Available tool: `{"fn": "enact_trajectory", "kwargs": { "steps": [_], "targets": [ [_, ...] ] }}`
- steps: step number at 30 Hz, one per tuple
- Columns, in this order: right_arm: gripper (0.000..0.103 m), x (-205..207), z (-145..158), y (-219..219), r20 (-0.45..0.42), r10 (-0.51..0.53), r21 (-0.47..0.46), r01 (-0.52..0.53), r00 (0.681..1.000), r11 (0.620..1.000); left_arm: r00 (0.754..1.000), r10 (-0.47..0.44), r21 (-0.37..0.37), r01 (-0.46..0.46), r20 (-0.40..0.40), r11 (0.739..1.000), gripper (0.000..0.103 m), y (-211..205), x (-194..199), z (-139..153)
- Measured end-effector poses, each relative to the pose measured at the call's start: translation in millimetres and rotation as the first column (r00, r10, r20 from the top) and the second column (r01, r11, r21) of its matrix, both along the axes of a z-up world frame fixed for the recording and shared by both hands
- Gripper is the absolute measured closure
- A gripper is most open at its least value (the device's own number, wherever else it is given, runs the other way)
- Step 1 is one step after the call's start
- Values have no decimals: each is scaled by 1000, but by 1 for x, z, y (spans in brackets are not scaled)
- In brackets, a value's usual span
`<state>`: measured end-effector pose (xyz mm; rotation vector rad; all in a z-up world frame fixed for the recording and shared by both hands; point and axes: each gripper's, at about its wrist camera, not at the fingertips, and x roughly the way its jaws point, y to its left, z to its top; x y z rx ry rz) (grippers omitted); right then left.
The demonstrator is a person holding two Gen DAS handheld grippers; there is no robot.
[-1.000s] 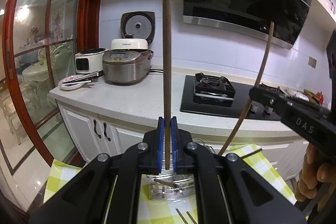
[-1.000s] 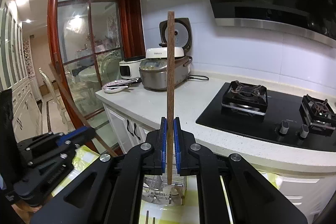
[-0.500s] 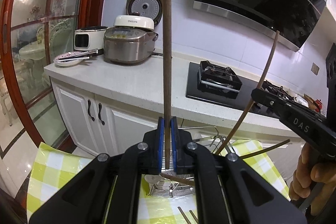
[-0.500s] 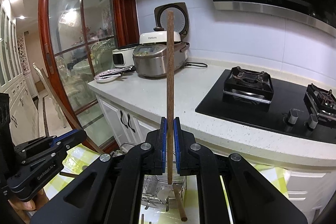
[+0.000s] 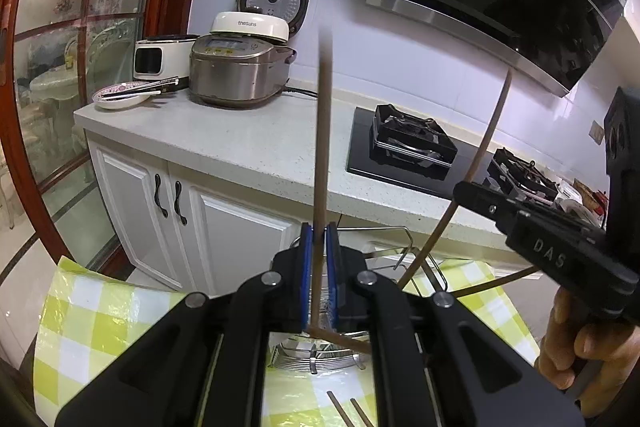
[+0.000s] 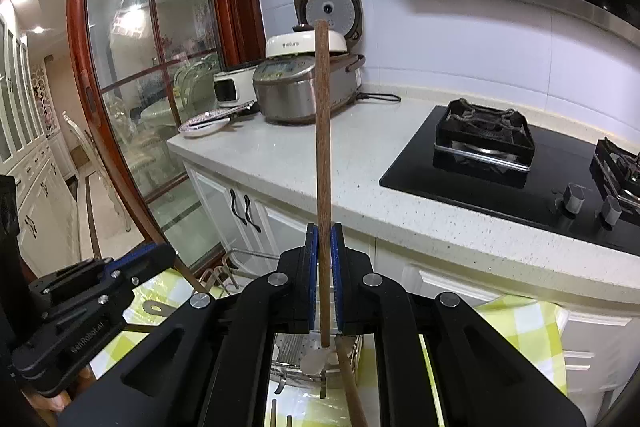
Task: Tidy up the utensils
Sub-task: 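Lower the chopsticks into the rack and open both grippers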
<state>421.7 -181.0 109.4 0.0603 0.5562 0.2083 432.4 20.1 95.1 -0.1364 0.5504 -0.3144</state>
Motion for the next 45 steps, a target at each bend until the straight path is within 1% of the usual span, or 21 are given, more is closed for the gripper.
{"fn": "enact_trajectory", "kwargs": {
  "steps": [2,3,4,6,8,9,11,13,14,19,21,22,27,30,32,36,40,45],
  "targets": [
    [94,0,-1,-1,0,-4,0,4,1000,1000,1000,0,1,0,-2,1000,95,1,-1,0],
    [94,0,-1,-2,-2,-5,2,5,1000,1000,1000,1,1,-1,-3,1000,91,2,-1,0],
    [94,0,-2,-3,-6,-9,3,9,1000,1000,1000,2,1,-2,-3,1000,84,2,-1,0],
    [93,1,-2,-4,-7,-15,-2,15,1000,1000,1000,7,0,-7,-2,1000,79,4,-3,0],
    [93,-1,-2,-5,-6,-18,-9,18,1000,1000,1000,9,-1,-9,-1,1000,79,5,-6,0],
    [90,-2,-2,-5,-6,-20,-12,20,1000,1000,1000,13,-2,-13,0,1000,79,6,-8,0],
    [76,-4,0,-6,0,-29,-15,29,1000,999,1000,24,-8,-24,3,1000,77,9,-12,1],
    [48,-8,2,-9,15,-38,-12,38,999,999,999,34,-14,-34,4,999,75,12,-14,2],
    [45,-10,4,-10,27,-46,-12,46,999,999,999,39,-14,-38,5,999,75,14,-16,3],
    [44,-22,15,-17,66,-70,-17,71,995,997,999,49,-20,-49,23,999,68,20,-27,9],
    [41,-28,18,-20,80,-82,-14,83,993,996,998,57,-23,-56,33,998,64,23,-32,12],
    [39,-32,20,-23,87,-88,-11,89,992,996,997,63,-26,-62,38,998,64,25,-34,14],
    [38,-49,23,-36,113,-116,-9,117,987,993,996,73,-30,-72,52,997,64,31,-47,21],
    [33,-63,23,-46,131,-141,-3,143,981,990,994,87,-39,-84,63,996,64,36,-59,23],
    [32,-76,20,-56,142,-162,3,163,977,987,993,99,-43,-96,69,994,64,40,-68,23],
    [31,-95,6,-73,132,-200,18,199,971,980,991,116,-52,-112,68,992,64,46,-87,19],
    [30,-116,-17,-88,102,-237,20,236,966,971,989,137,-47,-134,57,990,64,50,-104,8],
    [26,-139,-49,-96,49,-252,16,252,966,968,988,157,-46,-157,2,987,63,52,-126,-20]
  ]
}}
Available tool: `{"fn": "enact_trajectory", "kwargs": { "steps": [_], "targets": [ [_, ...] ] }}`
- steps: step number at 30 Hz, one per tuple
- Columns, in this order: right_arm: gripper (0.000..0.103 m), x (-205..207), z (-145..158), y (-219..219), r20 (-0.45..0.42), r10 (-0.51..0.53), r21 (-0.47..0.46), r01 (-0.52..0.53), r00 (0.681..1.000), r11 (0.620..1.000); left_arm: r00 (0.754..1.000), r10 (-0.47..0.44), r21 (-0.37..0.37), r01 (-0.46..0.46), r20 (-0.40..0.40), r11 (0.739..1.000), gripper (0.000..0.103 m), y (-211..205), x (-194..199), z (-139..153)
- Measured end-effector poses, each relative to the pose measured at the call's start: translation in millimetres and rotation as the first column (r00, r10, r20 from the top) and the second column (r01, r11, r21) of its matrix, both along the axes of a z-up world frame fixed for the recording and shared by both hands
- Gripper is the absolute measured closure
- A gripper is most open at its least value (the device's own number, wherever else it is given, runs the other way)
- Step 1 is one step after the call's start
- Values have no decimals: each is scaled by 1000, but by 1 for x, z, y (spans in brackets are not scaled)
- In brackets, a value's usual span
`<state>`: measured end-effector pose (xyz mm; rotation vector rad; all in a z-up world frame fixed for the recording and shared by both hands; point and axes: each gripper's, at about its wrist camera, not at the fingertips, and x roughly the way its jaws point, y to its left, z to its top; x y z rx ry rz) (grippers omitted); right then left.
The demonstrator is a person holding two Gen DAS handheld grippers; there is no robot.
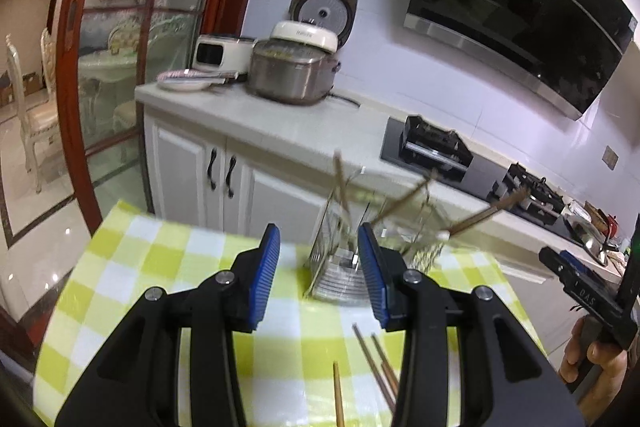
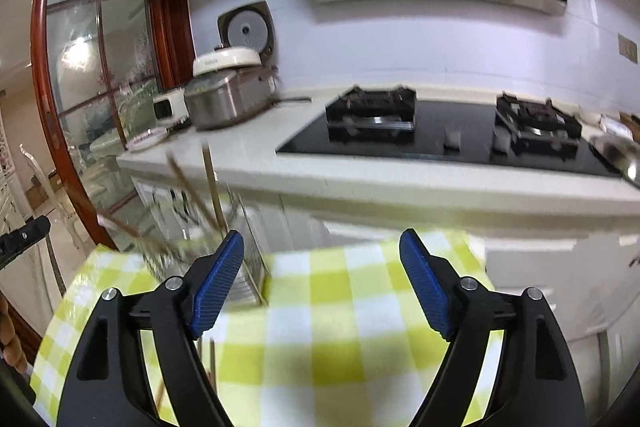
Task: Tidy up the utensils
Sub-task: 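Lower the chopsticks into the rack and open both grippers, then move back to the cloth and grasp a wooden chopstick with the left gripper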
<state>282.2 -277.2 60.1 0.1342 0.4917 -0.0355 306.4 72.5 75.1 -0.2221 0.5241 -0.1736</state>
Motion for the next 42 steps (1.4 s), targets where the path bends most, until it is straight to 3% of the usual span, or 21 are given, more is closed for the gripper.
{"fn": "enact_trajectory", "kwargs": {
  "steps": [4,12,18,21,25,30,36,42],
  "targets": [
    [24,-19,-35,-4,-69,2,14,-1,998,1000,998,-13,5,13,-65,1000,63,-6,-13,-31],
    [24,-49,-95,-2,-187,17,-5,-18,982,1000,978,-58,122,84,-202,989,64,-40,-37,-93],
    [24,-56,-108,5,-225,32,-33,-40,974,999,949,-93,168,149,-301,974,64,-61,-44,-128],
    [24,-58,-109,10,-230,51,-30,-60,972,998,929,-109,180,183,-354,967,72,-69,-43,-147],
    [23,-59,-110,14,-238,77,-25,-85,968,996,918,-99,198,187,-384,962,79,-74,-41,-160],
    [22,-58,-113,19,-261,95,-28,-106,961,994,911,-92,229,198,-403,953,80,-80,-36,-168],
    [22,-54,-115,29,-276,116,-34,-130,954,991,916,-76,287,201,-395,937,90,-85,-34,-168],
    [22,-49,-120,46,-296,148,-54,-172,943,984,916,-72,278,193,-394,941,95,-77,-33,-166]
  ]
}}
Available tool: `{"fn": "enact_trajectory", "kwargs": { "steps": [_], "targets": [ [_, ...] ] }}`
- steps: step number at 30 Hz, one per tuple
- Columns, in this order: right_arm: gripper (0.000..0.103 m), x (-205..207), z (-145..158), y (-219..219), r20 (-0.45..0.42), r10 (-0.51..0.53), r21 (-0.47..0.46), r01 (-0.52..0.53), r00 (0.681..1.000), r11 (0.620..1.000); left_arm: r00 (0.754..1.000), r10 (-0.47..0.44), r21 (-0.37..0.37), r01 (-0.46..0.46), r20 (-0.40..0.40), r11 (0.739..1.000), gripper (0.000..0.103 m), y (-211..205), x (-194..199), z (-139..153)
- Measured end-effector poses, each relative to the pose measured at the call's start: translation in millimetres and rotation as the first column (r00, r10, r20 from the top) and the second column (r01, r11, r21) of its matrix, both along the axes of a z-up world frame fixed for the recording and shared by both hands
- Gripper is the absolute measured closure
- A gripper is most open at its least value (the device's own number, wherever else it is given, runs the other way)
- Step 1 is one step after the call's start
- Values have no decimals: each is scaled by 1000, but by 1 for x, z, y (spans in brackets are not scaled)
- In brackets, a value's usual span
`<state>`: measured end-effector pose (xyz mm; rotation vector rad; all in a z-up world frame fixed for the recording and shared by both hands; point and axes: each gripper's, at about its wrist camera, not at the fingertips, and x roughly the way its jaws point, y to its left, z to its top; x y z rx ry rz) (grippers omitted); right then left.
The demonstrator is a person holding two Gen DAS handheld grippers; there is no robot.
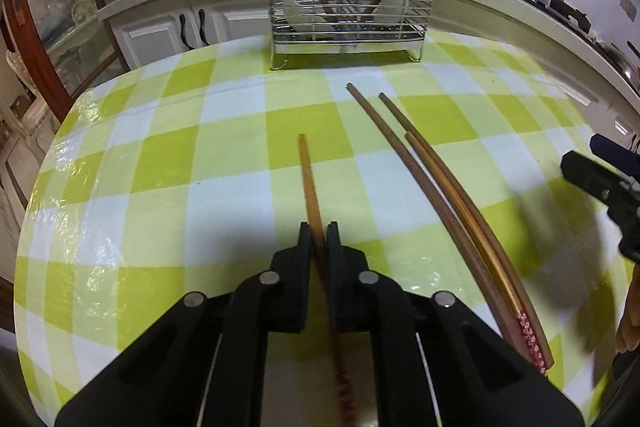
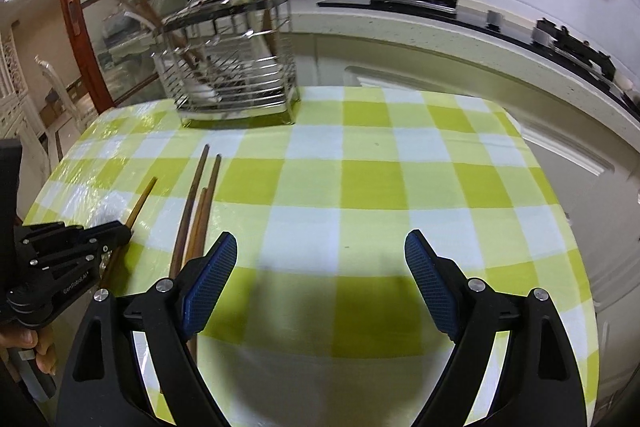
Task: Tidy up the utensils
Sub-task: 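Move back to the cloth and grasp a wooden chopstick with the left gripper, then grasp another wooden chopstick with the right gripper while the left gripper holds its chopstick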
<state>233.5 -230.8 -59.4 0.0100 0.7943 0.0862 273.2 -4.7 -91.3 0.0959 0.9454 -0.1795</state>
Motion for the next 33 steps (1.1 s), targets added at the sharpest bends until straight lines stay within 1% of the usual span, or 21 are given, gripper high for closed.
{"fn": "enact_trajectory", "kwargs": {
  "steps": [6,9,16,18,20,22,25,27,31,32,33],
  "targets": [
    [22,12,-10,26,-28,45,-25,-46,999,999,999,52,-17,-52,1,998,96,25,1,0],
    [22,18,-18,42,-49,74,-51,-77,996,996,997,83,-22,-83,3,996,96,39,-1,1],
    [22,26,-29,61,-84,98,-85,-105,992,991,988,155,-47,-153,31,987,96,73,-7,11],
    [22,27,-30,63,-88,100,-81,-108,991,991,985,166,-54,-164,36,985,96,80,-8,13],
    [22,29,-32,66,-94,99,-100,-109,991,989,984,172,-60,-170,39,984,96,83,-9,14],
    [22,31,-33,66,-99,109,-86,-118,989,989,984,173,-65,-170,40,983,96,85,-9,15],
    [23,34,-37,67,-107,93,-122,-106,990,987,984,173,-70,-170,41,983,96,85,-10,14],
    [23,35,-39,63,-113,90,-104,-102,989,989,983,177,-73,-174,41,982,96,87,-10,14],
    [23,36,-39,55,-115,74,-105,-86,991,991,983,181,-75,-177,41,981,96,88,-10,13],
    [23,36,-39,53,-115,73,-103,-85,991,991,983,181,-75,-177,41,981,96,88,-10,13],
    [27,36,-39,50,-117,72,-96,-84,990,992,983,181,-76,-177,41,981,96,88,-10,13]
  ]
}}
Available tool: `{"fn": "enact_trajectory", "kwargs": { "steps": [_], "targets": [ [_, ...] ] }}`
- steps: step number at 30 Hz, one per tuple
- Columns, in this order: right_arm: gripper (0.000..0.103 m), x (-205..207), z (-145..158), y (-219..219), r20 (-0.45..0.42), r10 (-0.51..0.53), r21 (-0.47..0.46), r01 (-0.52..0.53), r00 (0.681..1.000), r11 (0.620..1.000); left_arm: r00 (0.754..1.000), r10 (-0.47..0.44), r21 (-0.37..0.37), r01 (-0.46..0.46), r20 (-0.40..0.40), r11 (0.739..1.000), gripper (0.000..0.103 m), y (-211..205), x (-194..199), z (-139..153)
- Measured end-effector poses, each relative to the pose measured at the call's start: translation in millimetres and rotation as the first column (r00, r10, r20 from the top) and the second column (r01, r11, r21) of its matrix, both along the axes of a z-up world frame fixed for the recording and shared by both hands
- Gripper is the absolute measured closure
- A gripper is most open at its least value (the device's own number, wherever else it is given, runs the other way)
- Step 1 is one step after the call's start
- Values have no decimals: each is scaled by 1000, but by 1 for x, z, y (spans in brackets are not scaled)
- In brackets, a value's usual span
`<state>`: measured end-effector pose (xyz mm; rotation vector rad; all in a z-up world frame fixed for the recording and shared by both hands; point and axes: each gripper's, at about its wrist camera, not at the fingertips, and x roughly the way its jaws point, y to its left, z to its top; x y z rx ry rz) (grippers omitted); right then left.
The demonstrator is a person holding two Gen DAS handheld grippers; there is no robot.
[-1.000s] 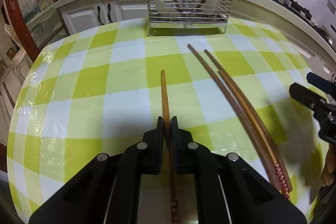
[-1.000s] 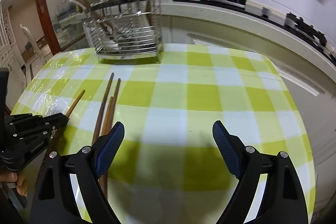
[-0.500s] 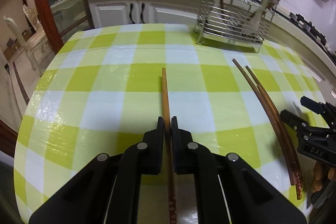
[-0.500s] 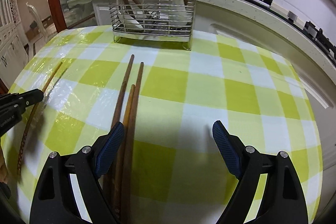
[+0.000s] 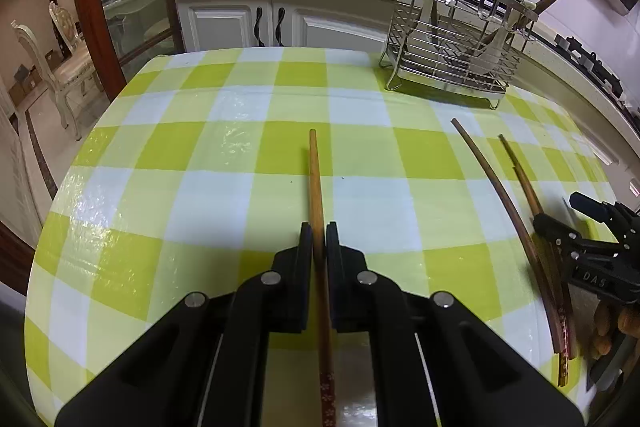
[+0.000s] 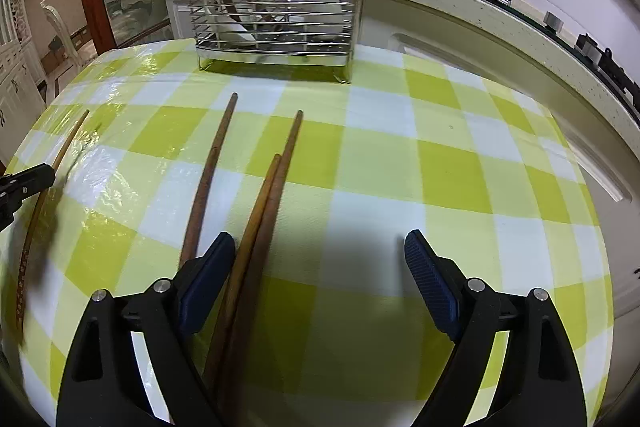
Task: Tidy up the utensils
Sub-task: 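Grasp another wooden chopstick with the right gripper while the left gripper holds its chopstick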
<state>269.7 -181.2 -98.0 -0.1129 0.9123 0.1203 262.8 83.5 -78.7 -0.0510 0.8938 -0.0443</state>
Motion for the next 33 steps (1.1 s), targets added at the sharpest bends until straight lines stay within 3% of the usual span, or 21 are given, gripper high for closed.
{"fn": "enact_trajectory", "kwargs": {
  "steps": [3,12,17,21,23,25,28,33],
  "targets": [
    [33,2,0,-9,-4,-15,5,15,1000,1000,1000,2,-3,-2,-1,1000,96,1,0,0],
    [33,-2,10,-47,-1,-107,80,106,994,991,1000,-2,-6,2,0,1000,96,-2,-1,-1],
    [33,-2,7,-52,-14,-147,70,147,989,987,1000,-9,-8,9,1,1000,96,-5,-2,-1],
    [38,2,-1,-52,-21,-150,48,151,988,987,1000,-4,-12,4,6,1000,96,-2,-3,1],
    [46,3,0,-50,-16,-142,45,143,990,989,1000,-4,-12,4,6,1000,96,-1,-2,1],
    [66,3,1,-45,-8,-113,44,114,994,993,1000,-2,-13,2,6,1000,96,0,-2,1],
    [83,2,2,-37,-6,-85,42,85,996,995,1000,-12,-18,12,-11,1000,96,1,-1,0],
    [90,0,2,-36,-3,-74,62,74,997,995,999,-27,-2,27,-32,1000,95,-1,1,-4]
  ]
}}
